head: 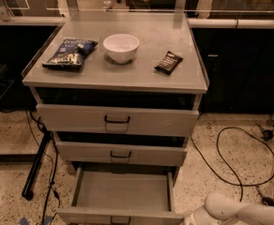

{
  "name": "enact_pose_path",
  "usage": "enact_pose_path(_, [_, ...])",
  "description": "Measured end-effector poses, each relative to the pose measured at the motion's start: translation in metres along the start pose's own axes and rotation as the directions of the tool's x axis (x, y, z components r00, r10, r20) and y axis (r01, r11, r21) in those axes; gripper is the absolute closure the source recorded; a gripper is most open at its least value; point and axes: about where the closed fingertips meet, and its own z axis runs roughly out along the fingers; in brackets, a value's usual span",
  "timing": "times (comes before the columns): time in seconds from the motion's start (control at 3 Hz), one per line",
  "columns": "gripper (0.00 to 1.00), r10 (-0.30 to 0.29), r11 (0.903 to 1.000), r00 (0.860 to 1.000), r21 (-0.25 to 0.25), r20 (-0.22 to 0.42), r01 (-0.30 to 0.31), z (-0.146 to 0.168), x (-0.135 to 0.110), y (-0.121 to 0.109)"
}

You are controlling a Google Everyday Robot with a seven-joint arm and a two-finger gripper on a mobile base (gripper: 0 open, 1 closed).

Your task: Close bottom drawer

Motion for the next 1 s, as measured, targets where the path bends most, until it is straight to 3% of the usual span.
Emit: enact_pose_path(1.0, [1.0, 0.04, 0.9992, 0.997, 0.003, 0.061, -0.04, 0.06, -0.036, -0.028])
